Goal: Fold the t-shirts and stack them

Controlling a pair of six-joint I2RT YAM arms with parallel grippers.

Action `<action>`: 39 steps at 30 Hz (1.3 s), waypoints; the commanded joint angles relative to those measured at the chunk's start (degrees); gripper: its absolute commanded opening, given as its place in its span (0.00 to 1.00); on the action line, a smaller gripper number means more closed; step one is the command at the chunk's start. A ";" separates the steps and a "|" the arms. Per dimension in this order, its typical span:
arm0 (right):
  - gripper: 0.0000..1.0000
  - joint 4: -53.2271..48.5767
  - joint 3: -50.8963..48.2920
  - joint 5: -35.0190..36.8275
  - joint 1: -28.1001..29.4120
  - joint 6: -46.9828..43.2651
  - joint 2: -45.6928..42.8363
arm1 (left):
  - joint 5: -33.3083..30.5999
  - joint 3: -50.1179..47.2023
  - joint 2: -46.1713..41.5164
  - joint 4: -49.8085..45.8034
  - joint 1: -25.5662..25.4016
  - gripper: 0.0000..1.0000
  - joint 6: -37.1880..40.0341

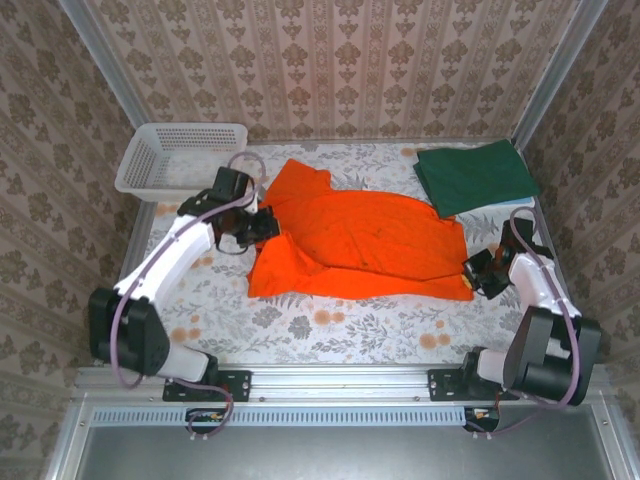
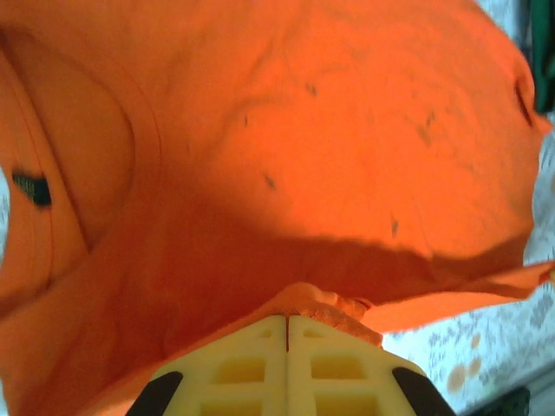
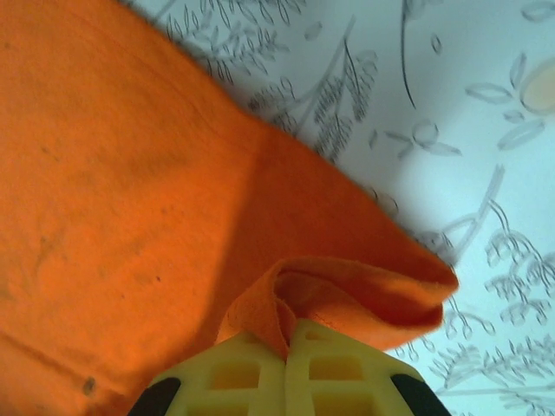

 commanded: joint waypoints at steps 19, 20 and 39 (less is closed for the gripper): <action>0.70 -1.09 7.09 8.28 1.12 -3.84 -1.07 | -12.28 -4.15 -2.43 5.67 4.28 0.77 0.23; 0.71 -1.58 6.30 8.34 1.70 -4.21 -2.78 | -11.43 -7.35 -4.69 6.30 4.06 0.77 -0.02; 0.55 2.08 -8.84 3.60 8.08 -3.63 -7.44 | -6.42 -33.65 -13.40 17.22 1.30 0.73 -4.50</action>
